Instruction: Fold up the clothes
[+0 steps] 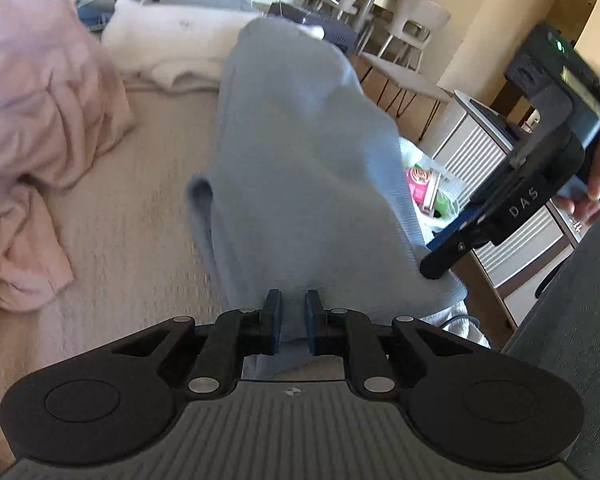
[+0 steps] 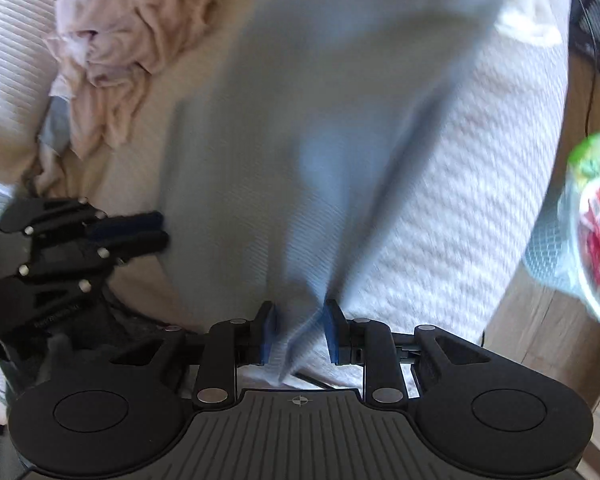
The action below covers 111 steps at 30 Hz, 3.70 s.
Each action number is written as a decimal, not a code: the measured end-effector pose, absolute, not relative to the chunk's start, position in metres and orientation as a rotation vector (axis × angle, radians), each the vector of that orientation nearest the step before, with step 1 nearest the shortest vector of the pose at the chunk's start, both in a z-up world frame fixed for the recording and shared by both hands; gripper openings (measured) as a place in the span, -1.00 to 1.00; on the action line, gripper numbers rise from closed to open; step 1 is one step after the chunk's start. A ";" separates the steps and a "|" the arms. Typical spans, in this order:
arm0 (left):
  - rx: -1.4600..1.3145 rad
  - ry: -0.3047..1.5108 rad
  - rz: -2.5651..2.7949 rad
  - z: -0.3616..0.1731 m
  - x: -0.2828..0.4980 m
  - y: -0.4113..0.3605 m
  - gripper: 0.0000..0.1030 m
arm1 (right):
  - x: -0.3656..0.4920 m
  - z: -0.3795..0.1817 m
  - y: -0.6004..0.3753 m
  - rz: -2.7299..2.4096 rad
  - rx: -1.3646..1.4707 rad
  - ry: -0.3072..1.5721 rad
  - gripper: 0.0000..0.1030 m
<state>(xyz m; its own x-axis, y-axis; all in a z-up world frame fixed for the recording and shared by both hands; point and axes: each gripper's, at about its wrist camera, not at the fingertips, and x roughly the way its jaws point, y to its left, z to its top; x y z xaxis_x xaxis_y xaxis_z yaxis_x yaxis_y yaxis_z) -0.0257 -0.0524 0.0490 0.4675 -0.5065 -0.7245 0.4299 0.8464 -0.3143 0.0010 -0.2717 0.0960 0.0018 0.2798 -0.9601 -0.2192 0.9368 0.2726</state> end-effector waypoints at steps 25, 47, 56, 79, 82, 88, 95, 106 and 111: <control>-0.669 1.035 -0.414 0.054 -0.069 -0.001 -0.05 | -0.021 0.110 -0.304 0.295 0.174 1.261 0.13; -0.807 1.046 -0.342 0.007 -0.050 -0.009 -0.83 | -0.021 0.063 -0.331 0.281 0.366 1.211 0.49; -0.859 0.879 -0.407 0.051 -0.041 0.016 -0.93 | -0.024 0.078 -0.323 0.363 0.452 1.202 -0.50; -1.052 1.003 -0.224 0.022 -0.052 0.026 -0.06 | -0.020 0.087 -0.286 0.405 0.183 1.245 -0.30; -1.043 1.029 -0.160 0.018 -0.050 0.022 0.07 | -0.020 0.089 -0.291 0.407 0.162 1.229 -0.23; -1.126 1.042 -0.077 0.006 -0.048 0.019 0.14 | -0.017 0.095 -0.300 0.427 0.203 1.199 -0.22; -1.245 1.008 -0.021 -0.001 -0.048 0.005 0.30 | -0.018 0.099 -0.312 0.443 0.223 1.133 -0.21; -1.212 0.925 0.029 -0.004 -0.048 -0.019 0.33 | -0.018 0.085 -0.331 0.450 0.276 1.125 -0.19; -1.209 0.921 0.033 -0.002 -0.046 -0.022 0.31 | -0.013 0.090 -0.345 0.432 0.306 1.094 -0.19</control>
